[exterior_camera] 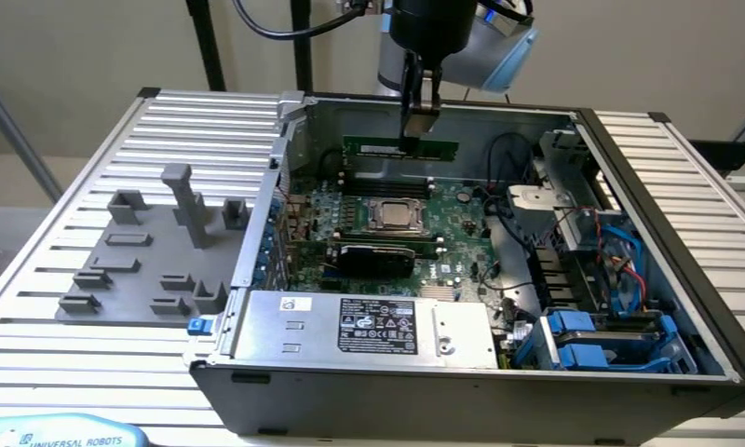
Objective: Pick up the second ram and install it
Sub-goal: 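Insert the second ram into the second slot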
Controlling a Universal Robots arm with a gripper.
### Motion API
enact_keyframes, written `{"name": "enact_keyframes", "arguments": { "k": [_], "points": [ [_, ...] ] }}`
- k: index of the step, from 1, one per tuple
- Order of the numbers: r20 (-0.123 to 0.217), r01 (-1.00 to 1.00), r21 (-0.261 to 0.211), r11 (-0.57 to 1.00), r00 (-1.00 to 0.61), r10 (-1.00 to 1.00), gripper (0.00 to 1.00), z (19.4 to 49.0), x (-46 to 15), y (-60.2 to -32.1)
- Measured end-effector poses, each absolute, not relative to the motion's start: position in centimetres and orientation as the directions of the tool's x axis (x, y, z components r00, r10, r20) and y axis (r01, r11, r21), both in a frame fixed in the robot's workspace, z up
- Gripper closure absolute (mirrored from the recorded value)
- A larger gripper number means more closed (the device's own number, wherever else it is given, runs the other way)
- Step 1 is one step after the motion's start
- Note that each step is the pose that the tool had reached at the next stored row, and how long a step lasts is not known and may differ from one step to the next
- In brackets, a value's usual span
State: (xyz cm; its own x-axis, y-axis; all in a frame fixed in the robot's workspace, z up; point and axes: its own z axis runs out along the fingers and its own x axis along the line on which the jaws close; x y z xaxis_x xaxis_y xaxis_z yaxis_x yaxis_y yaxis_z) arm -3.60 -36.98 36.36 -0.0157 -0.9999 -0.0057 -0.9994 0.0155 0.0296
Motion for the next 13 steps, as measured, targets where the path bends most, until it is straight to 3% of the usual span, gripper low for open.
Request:
{"name": "enact_keyframes", "arguments": {
  "k": [13],
  "points": [
    [-0.006,-0.999,0.03,0.015,-0.016,-1.0,0.87,34.8,-3.6,-37.0]
  ]
}}
